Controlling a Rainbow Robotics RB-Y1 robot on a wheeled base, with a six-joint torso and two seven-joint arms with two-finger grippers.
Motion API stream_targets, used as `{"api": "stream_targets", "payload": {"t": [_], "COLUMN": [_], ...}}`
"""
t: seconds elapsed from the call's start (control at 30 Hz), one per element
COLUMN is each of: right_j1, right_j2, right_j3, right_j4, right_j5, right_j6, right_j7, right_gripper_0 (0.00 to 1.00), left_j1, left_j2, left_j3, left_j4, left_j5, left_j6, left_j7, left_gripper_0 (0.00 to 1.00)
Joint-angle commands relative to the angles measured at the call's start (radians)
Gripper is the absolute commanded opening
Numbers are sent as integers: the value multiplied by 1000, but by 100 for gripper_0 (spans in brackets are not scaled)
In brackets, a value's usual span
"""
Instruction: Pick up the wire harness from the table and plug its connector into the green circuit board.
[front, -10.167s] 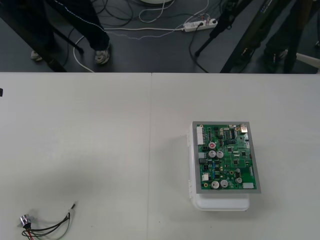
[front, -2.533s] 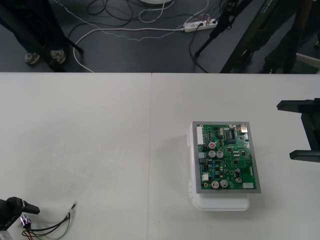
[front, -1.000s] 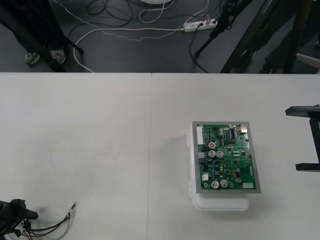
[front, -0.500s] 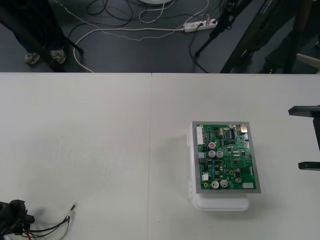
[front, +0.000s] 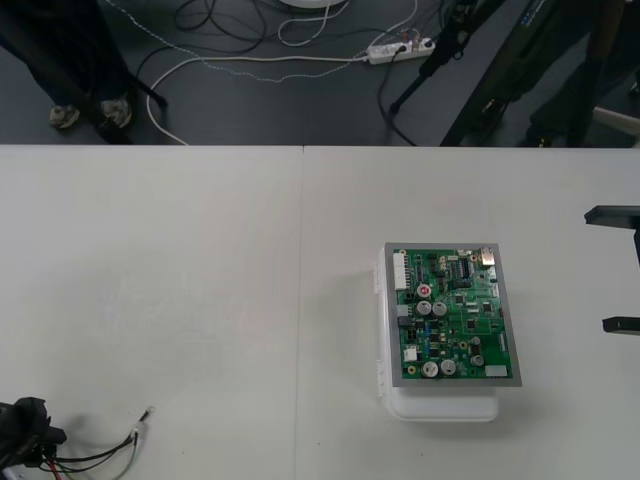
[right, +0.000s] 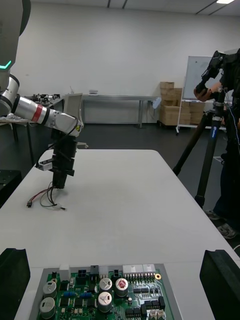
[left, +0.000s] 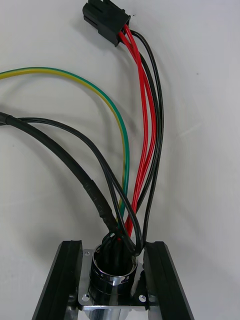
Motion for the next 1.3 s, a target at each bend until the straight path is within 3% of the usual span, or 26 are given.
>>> {"api": "stream_targets", "payload": {"t": [0.03, 0.63, 0.9, 1.3], "right_j1": [15, 15, 15, 15], "right_j2": [-42, -44, -44, -44], "right_j3": [-42, -40, -42, -40], "right_j4": [1, 9, 7, 9], "right_j5": [-20, -27, -27, -35], "right_j6": [-7, -7, -7, -7], "right_j7": [45, -34, -40, -135], "right_gripper_0": [100, 100, 100, 100], "left_j1": [-15, -56, -59, -64], "left_j2": [23, 136, 198, 293], "left_j3": [31, 39, 37, 37], "left_j4": [-17, -17, -52, -133], "left_j5": [13, 144, 230, 369], "left_j6": [2, -64, -135, -135], "left_j7": [-28, 64, 193, 371], "left_gripper_0": [0, 0, 0, 0]}}
